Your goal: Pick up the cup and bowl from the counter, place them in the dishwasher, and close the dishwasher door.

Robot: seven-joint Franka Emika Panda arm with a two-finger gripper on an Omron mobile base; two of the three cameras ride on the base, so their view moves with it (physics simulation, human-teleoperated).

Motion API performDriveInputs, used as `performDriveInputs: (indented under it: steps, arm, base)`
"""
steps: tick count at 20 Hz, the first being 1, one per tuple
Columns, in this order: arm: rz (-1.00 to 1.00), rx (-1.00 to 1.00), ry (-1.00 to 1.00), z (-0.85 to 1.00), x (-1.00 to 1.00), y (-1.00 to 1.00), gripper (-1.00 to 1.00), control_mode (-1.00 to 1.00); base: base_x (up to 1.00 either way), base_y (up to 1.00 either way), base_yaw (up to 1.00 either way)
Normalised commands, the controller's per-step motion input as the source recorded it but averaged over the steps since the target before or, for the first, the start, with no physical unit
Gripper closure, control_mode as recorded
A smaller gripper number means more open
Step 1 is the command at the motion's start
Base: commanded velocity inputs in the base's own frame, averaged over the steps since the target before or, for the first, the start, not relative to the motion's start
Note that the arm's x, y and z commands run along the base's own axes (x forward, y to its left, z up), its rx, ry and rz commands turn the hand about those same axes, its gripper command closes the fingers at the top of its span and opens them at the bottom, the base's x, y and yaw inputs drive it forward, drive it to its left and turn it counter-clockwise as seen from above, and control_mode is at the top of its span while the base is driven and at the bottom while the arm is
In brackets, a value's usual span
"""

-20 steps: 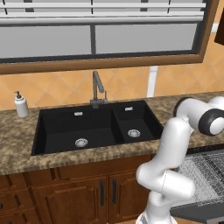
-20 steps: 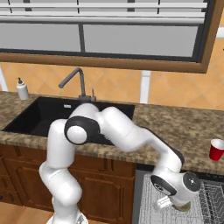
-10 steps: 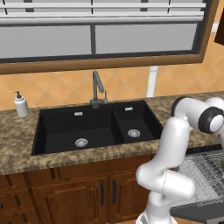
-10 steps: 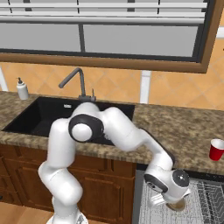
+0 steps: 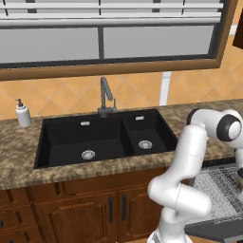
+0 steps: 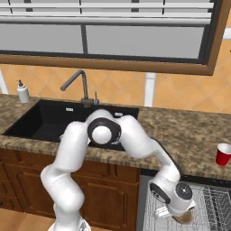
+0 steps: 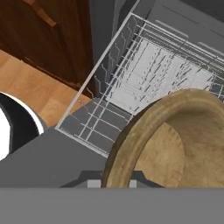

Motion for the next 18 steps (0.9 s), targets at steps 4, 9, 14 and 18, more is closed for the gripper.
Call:
performDriveInputs:
  steps: [4, 9, 14, 18]
  arm:
    - [-0.02, 0.12, 0.0, -0.01, 0.08, -0.61, 1.0, -1.0]
    - [-0.01, 0.13, 0.01, 0.0, 0.32, -0.67, 1.0, -1.0]
    - [-0.01, 0.03, 0.07, -0.04, 0.56, -0.4, 1.0, -1.0]
    - [0.0, 0.0, 0.15, -0.46, 0.29, -0.14, 1.0, -1.0]
  base:
    - [0.0, 0.0, 0.0]
    - [0.0, 0.0, 0.0]
    - [0.0, 0.0, 0.0]
    - [0.0, 0.0, 0.0]
